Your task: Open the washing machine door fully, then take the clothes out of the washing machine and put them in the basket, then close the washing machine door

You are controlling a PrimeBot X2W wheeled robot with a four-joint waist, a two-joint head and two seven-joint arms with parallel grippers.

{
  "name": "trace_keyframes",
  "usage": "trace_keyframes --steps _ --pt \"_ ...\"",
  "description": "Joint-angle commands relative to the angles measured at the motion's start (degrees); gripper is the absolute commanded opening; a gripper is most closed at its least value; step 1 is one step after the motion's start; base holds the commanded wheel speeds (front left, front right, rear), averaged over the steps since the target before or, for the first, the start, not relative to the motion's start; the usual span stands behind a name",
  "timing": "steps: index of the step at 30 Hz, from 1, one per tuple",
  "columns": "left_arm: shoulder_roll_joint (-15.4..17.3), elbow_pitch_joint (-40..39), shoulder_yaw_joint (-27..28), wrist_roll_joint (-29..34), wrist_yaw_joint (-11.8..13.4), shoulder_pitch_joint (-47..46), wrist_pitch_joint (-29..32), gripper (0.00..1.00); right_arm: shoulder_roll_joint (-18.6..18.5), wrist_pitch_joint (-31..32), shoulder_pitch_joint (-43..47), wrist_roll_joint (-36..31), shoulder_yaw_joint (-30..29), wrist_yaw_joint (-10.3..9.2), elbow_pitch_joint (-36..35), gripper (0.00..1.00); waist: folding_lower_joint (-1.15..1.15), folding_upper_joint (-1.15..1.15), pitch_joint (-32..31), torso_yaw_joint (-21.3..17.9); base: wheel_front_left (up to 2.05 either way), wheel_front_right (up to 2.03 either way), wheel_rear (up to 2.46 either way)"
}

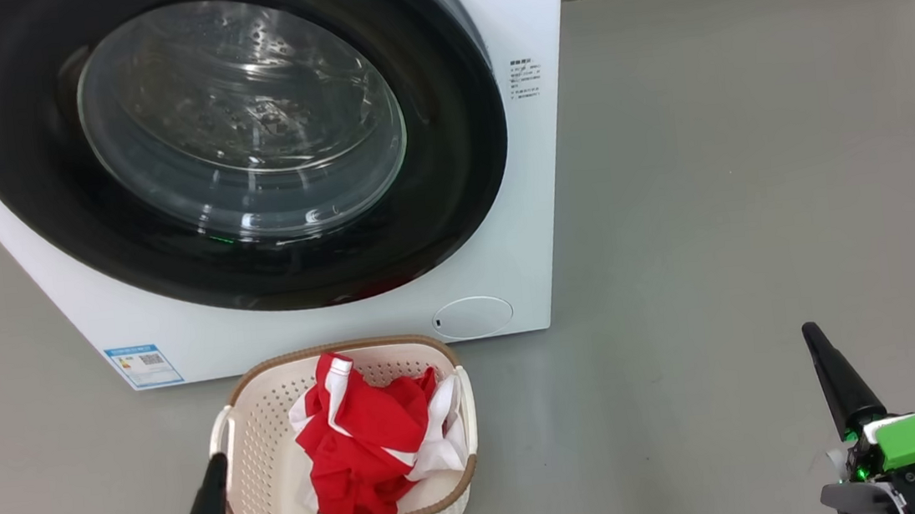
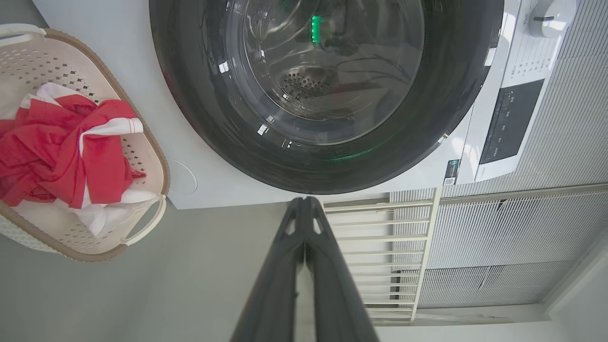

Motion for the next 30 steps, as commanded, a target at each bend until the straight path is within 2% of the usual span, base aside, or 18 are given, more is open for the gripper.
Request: trace_keyframes --steps 1,9,30 --pt "0.44 -1.0 2.22 -1.55 -0.94 -2.89 0.51 0.0 -0.9 0.5 -2.92 1.73 0.69 -0.03 -1.28 0.0 0.0 0.0 0.03 0.01 0.0 0.0 0.0" --pt "0.18 -0.42 3.51 -6.44 -1.9 -3.84 1.64 0.0 -0.91 1.47 -3.87 6.49 0.05 -0.03 -0.87 0.0 0.0 0.0 0.26 0.08 0.0 0.0 0.0" --pt "-0.06 -0.4 3.85 -6.16 -1.9 -3.87 1.91 0.0 -0.61 1.81 -3.91 6.14 -0.37 -0.03 -0.84 0.0 -0.01 0.0 0.26 0.08 0.0 0.0 0.0"
